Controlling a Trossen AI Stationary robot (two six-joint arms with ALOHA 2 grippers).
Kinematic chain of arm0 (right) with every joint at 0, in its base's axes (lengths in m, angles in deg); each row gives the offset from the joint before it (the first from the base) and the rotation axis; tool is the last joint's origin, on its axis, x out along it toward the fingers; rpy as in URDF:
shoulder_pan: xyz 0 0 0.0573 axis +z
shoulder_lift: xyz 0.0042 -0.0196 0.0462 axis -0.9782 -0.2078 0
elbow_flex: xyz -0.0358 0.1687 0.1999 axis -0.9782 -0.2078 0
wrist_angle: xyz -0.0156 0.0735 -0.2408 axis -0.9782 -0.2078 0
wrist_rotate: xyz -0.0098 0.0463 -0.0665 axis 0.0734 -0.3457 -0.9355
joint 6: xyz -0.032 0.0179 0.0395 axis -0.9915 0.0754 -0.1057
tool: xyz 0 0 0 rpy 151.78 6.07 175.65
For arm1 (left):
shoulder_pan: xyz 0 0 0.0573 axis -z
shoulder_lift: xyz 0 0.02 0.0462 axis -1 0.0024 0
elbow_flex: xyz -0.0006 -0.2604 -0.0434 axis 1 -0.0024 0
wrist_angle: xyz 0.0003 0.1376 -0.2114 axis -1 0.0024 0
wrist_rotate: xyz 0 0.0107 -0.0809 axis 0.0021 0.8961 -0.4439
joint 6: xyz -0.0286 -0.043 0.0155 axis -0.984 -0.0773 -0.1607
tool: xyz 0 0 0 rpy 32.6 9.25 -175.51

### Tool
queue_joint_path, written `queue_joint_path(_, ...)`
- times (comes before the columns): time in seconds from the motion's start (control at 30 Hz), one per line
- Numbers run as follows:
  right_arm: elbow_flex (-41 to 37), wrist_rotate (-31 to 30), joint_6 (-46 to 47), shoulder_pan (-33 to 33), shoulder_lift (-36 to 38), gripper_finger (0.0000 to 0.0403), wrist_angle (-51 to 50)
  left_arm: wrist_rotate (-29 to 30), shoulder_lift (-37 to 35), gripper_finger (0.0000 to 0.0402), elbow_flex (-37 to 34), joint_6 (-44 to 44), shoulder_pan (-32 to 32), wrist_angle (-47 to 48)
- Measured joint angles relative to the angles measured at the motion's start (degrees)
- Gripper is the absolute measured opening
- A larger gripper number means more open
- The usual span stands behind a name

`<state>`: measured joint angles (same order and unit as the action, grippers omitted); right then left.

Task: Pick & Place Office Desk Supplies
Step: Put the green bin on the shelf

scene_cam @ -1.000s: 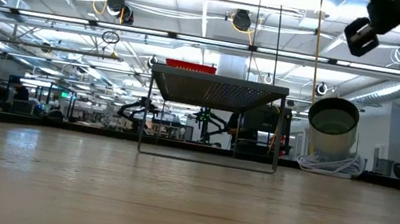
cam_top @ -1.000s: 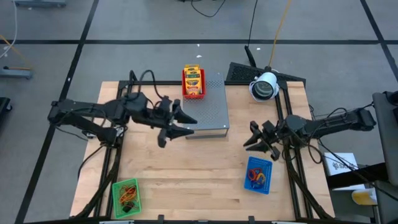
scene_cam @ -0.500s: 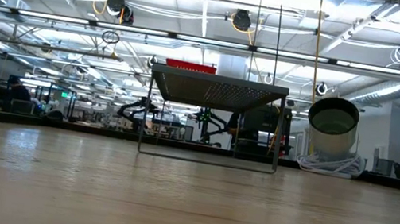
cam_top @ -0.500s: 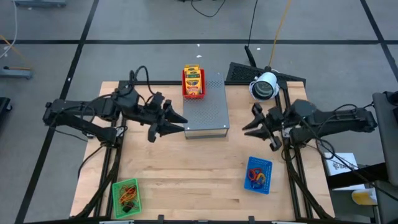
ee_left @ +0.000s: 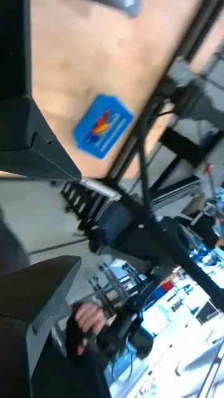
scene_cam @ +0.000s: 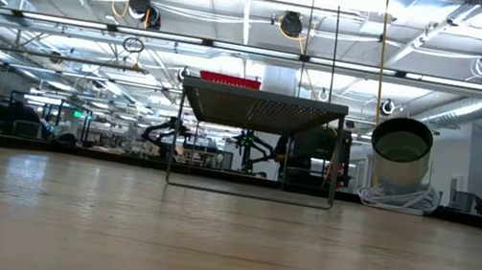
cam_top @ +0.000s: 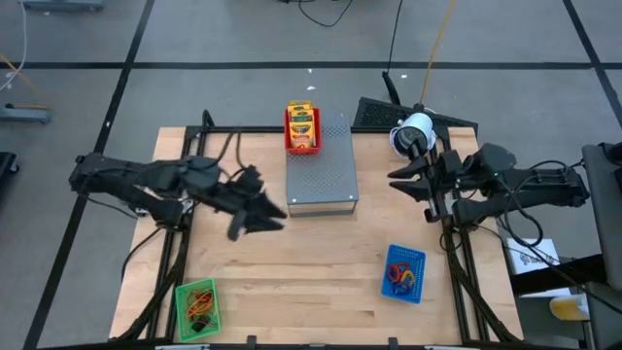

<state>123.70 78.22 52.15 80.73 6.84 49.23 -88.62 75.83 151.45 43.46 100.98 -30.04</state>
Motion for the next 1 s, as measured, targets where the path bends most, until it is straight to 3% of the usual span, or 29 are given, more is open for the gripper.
queue_joint_path(0.23, 0.0, -0.1, 1.3, 0.0, 0.0, 0.0075, -2.0, 8.1, 1.3, 0.0180, 18.9, -5.6, 10.7, 28.6)
queue_joint_path(0.4, 0.0, -1.5, 5.5, 0.0, 0.0, 0.0075, -3.6, 10.3, 6.2, 0.0133, 29.0, -8.3, 15.3, 39.0)
queue_joint_path(0.53, 0.0, -1.4, 8.5, 0.0, 0.0, 0.0075, -4.7, 7.1, 8.5, 0.0122, 31.1, -13.4, 19.3, 45.0)
queue_joint_path(0.7, 0.0, -1.3, 11.7, 0.0, 0.0, 0.0075, -5.8, -5.3, 12.5, 0.0139, 30.9, -22.3, 23.7, 60.8)
queue_joint_path(0.77, 0.0, -1.2, 12.8, 0.0, 0.0, 0.0075, -6.1, -7.1, 14.0, 0.0150, 30.9, -24.2, 24.9, 64.8)
queue_joint_path(1.0, 0.0, -1.1, 14.3, 0.0, -0.1, 0.0075, -6.9, 4.7, 14.6, 0.0180, 30.9, -29.7, 33.0, 66.2)
